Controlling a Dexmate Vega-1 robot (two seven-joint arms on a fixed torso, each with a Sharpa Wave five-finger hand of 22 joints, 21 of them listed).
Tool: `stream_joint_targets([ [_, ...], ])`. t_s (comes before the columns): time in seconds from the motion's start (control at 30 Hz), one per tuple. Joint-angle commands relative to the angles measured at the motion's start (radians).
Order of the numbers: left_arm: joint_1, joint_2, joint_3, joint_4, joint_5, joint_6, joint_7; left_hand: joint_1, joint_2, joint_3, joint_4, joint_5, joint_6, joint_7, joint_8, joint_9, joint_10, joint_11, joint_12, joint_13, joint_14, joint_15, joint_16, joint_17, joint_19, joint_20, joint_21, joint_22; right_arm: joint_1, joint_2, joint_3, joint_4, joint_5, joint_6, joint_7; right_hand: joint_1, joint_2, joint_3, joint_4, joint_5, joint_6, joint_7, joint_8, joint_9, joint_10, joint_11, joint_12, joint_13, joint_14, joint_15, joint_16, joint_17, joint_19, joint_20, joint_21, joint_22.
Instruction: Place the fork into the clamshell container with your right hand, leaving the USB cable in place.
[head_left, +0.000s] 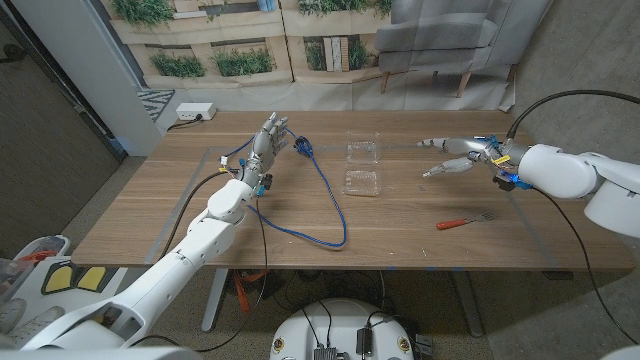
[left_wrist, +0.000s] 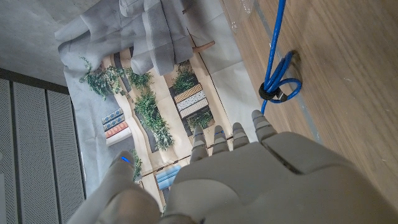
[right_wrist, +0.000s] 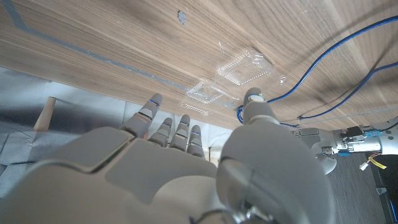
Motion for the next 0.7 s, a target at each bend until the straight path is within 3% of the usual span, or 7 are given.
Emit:
stream_joint_targets([
  [0.03,-0.018,0.003,0.0,0.037,-0.006,-0.015,-0.027,0.007,0.003,0.001,-0.004,0.0,0.011,0.003,0.004,0.002,0.005,-0.001,0.005,0.004,-0.001,-0.002,0.007,0.003,0.0,-0.002,0.005,0.003,0.03,-0.014,-0.021,-0.03,-0.022,-0.046,0.058,0.01,-0.002,-0.002,0.004,0.002,0.01,0.005,-0.002,0.003,0.008,-0.001,0.005,0.002,-0.01,-0.096,-0.003,0.001,-0.001,-0.004,-0.002,0.003],
  [0.37,-0.019,-0.004,-0.002,0.04,-0.014,-0.021,-0.03,0.008,0.004,0.001,-0.005,0.0,0.012,0.002,0.003,0.002,0.003,0.0,0.004,0.004,-0.002,0.0,0.006,0.003,0.001,-0.001,0.005,0.003,0.033,-0.045,-0.021,-0.046,-0.043,-0.076,0.085,0.01,-0.002,-0.003,0.006,0.002,0.022,0.006,0.002,0.003,0.013,0.0,0.008,0.002,-0.01,-0.094,-0.003,0.001,-0.002,-0.005,-0.003,0.003],
  [0.47,-0.023,-0.007,0.0,0.045,-0.014,-0.021,-0.033,0.008,0.004,0.001,-0.006,0.0,0.011,0.002,0.003,0.002,0.002,-0.001,0.004,0.004,-0.002,0.0,0.006,0.003,0.0,-0.001,0.005,0.003,0.012,-0.042,0.003,-0.041,-0.047,-0.063,0.085,0.01,-0.002,-0.004,0.006,0.002,0.024,0.006,0.002,0.003,0.013,0.0,0.008,0.002,-0.008,-0.094,-0.003,0.001,-0.003,-0.004,-0.004,0.003],
  [0.7,-0.03,-0.015,0.005,0.051,-0.014,-0.02,-0.035,0.008,0.005,0.001,-0.006,0.0,0.013,0.003,0.002,0.002,0.003,0.0,0.004,0.004,-0.002,0.0,0.006,0.003,0.0,-0.001,0.005,0.003,0.004,-0.045,0.02,-0.036,-0.067,-0.049,0.111,0.012,-0.001,-0.007,0.009,0.002,0.073,0.0,0.016,0.003,0.063,-0.004,0.026,0.002,0.018,-0.103,0.006,0.001,0.008,-0.001,-0.002,0.003],
])
